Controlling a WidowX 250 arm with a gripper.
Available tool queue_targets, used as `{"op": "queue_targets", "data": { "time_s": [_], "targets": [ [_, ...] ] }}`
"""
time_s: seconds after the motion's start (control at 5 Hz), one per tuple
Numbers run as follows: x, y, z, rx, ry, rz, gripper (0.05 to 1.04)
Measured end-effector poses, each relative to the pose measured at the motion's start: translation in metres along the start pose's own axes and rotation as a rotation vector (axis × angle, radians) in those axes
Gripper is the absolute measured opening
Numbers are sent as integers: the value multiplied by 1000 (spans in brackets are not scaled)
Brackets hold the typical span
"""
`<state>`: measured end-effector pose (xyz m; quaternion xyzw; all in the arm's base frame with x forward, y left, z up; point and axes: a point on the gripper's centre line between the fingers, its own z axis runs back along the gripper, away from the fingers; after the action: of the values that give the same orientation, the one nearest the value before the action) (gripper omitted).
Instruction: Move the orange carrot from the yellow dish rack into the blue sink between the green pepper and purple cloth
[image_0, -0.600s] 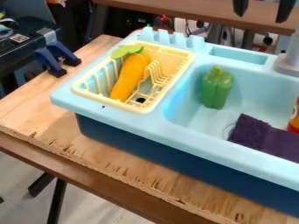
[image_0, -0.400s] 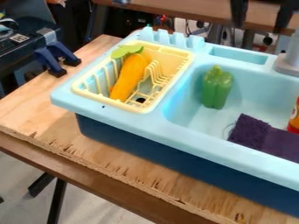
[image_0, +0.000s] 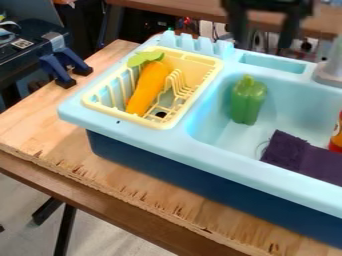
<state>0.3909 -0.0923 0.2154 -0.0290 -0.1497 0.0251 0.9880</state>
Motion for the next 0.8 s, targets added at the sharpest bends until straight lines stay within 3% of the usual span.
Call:
{"op": "queue_targets", "data": {
  "time_s": [0.2, 0.4, 0.6, 0.8],
  "targets": [
    [2, 23, 6, 14, -24, 49, 1011],
    [4, 44, 9, 124, -24, 65, 1011],
    [3, 67, -10, 283, 23, 75, 1011],
    [-9, 81, -24, 321, 87, 121, 1011]
  ]
}}
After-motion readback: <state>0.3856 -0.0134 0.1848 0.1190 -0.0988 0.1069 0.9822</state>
